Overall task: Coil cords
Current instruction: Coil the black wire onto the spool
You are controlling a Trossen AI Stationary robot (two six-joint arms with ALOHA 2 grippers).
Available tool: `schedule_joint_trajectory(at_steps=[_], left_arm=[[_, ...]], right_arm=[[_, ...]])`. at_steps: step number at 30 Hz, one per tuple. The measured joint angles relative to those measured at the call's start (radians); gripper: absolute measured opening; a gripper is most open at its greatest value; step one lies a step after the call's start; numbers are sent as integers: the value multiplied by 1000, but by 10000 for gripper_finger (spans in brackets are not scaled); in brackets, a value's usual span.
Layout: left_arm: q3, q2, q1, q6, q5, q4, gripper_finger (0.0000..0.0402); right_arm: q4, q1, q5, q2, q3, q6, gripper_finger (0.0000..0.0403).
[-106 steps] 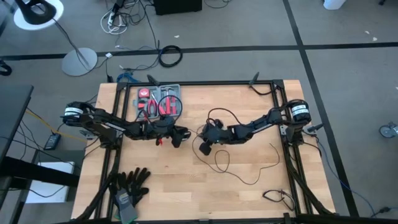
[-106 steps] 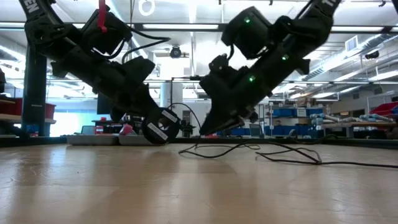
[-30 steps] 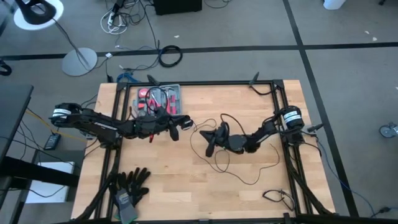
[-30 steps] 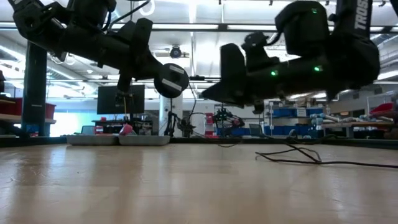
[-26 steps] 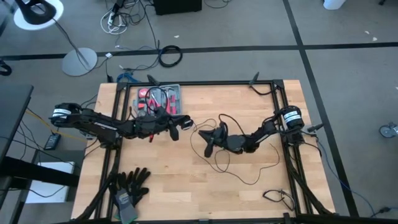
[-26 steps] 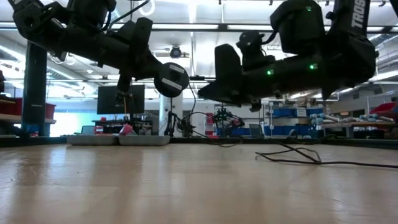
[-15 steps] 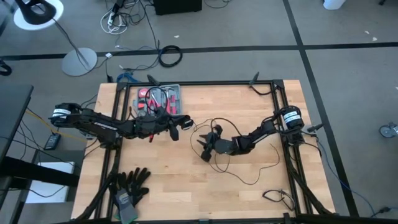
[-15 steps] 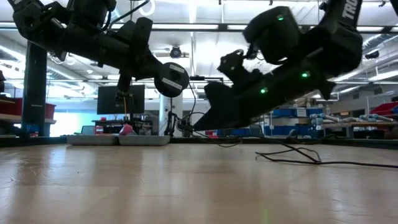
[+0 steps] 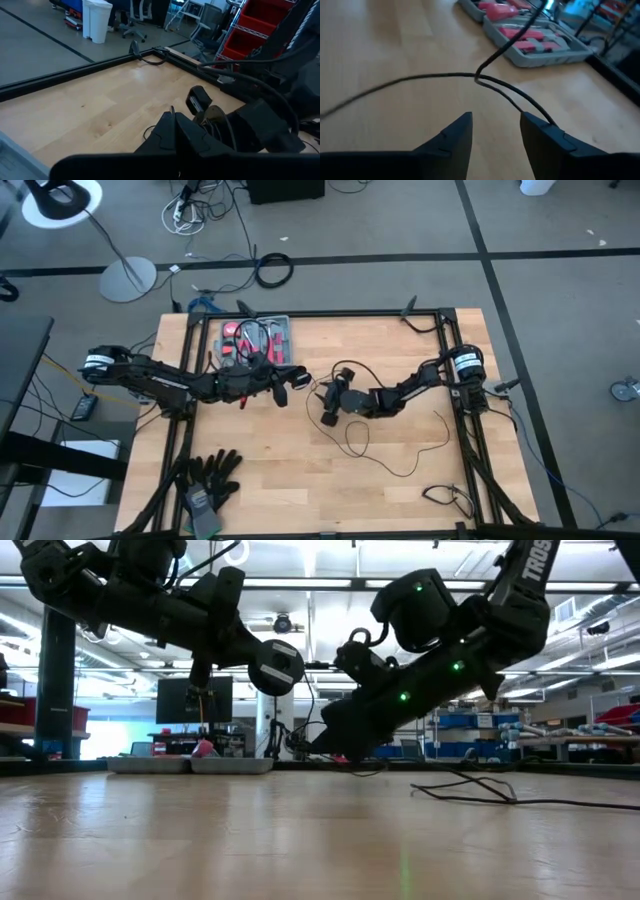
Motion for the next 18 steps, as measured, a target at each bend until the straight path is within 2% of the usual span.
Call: schedule_joint_trajectory(at_steps=[8, 11, 18], left_arm=[[0, 0, 0, -16, 7, 0, 0], [0, 0, 0, -16, 7, 0, 0], [0, 0, 0, -18, 7, 16, 0]], right_arm=[[11, -26, -50, 0, 0, -218, 126], [12, -38, -91, 0, 0, -237, 107], [11, -72, -95, 0, 20, -283, 74]])
